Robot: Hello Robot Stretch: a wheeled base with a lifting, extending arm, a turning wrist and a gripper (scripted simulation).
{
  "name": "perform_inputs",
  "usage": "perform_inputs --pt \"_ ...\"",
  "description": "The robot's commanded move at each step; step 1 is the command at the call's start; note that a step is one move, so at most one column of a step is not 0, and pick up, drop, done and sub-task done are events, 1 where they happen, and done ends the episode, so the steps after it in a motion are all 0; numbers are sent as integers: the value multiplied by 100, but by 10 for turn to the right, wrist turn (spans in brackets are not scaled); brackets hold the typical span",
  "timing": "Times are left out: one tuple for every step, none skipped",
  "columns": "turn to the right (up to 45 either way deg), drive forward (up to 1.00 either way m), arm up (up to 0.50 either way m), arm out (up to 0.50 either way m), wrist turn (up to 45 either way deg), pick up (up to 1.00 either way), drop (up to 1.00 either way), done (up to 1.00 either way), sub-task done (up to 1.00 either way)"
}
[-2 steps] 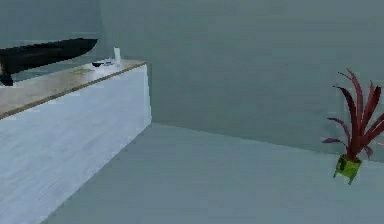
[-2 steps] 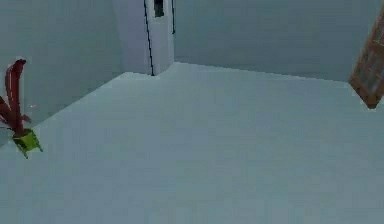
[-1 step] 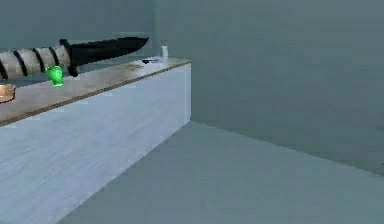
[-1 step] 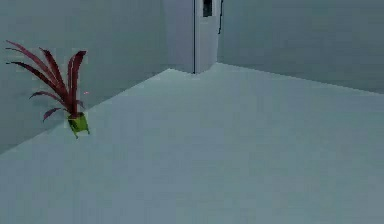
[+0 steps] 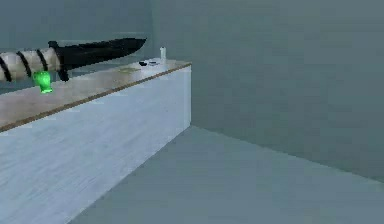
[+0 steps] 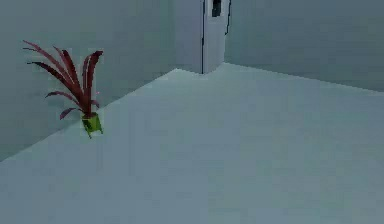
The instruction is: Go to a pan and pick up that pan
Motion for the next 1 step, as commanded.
perform_inputs --pt "-450 0 0 0 0 0 0 0 0"
